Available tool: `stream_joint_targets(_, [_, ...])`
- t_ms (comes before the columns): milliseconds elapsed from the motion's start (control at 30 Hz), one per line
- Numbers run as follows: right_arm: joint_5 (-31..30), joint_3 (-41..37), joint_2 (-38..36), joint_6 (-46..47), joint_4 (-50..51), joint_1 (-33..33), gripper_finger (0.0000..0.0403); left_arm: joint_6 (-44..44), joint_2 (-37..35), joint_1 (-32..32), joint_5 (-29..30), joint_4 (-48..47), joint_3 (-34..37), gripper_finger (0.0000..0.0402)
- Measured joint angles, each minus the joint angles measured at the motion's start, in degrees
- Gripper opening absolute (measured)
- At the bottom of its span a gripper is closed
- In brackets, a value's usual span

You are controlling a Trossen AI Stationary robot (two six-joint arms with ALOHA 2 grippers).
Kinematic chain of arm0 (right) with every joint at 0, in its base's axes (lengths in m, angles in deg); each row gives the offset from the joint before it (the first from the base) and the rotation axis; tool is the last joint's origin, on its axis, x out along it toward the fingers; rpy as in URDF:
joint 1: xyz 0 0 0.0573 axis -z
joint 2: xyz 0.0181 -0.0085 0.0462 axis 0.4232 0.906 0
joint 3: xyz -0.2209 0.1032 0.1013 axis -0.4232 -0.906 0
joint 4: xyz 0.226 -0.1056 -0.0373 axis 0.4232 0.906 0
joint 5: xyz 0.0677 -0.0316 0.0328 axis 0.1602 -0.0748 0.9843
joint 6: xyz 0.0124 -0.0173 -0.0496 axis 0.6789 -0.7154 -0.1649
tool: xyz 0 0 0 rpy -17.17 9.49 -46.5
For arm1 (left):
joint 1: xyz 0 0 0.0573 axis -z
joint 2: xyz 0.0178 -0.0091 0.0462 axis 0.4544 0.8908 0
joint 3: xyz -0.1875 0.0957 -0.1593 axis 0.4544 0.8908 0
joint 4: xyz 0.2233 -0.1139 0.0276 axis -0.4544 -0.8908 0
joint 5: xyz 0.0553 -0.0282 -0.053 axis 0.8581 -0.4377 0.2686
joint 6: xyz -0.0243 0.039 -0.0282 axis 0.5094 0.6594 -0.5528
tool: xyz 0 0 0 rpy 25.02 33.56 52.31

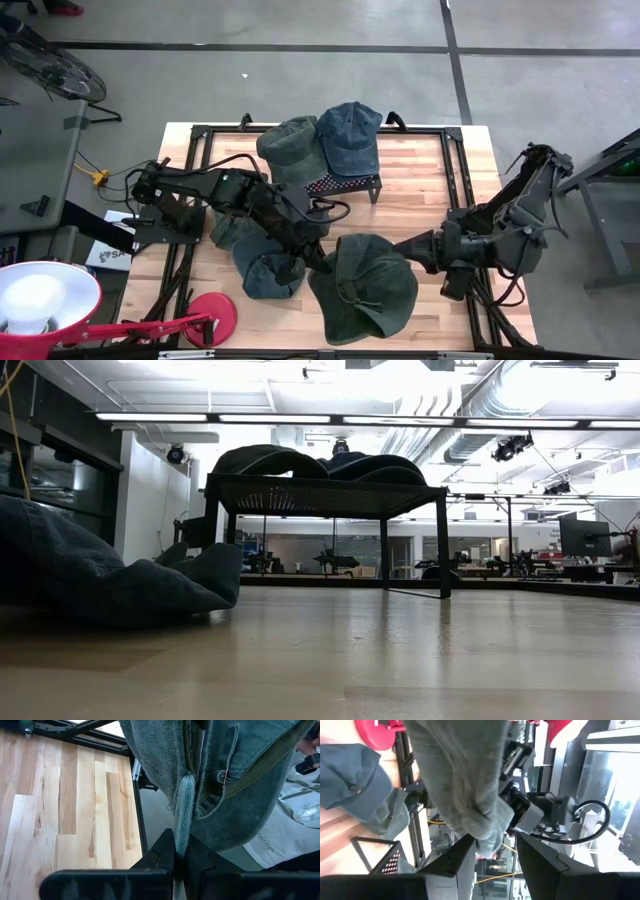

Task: Pick & Place hat
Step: Stack the dark green cap on top of the dark green cap on the shelf

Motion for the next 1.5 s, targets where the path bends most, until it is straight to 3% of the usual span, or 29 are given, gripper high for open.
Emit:
stream_joint_targets(433, [3.1, 0.0, 1.3, 2.2, -0.8, 1.9, 0.0134, 0.1, 0.0, 0.0, 0.2, 0.0, 0.0, 0.0006])
stream_joint_targets(567, [2.3, 0.0, 1.3, 2.9, -0.7, 1.9, 0.0102, 0.1, 0.0, 0.0, 0.3, 0.0, 0.0, 0.0006])
stream_joint_targets(800, [0.4, 0.0, 1.3, 6.5, 0.3, 1.9, 0.001, 0.1, 0.0, 0.0, 0.4, 0.0, 0.0, 0.0006])
stream_joint_targets(933, [-0.7, 0.0, 1.3, 9.3, 1.4, 1.9, 0.001, 0.1, 0.0, 0.0, 0.6, 0.0, 0.0, 0.0006])
stream_joint_targets(1167, [-4.6, 0.0, 1.2, 15.9, 2.0, 1.8, 0.0004, -0.8, 0.0, 0.0, 6.1, -0.1, 0.0, 0.0052])
stream_joint_targets(1500, [-5.2, 0.0, 1.2, 21.4, 3.6, 1.7, 0.0002, -0.8, 0.0, 0.0, 16.0, -2.1, 0.0, 0.0126])
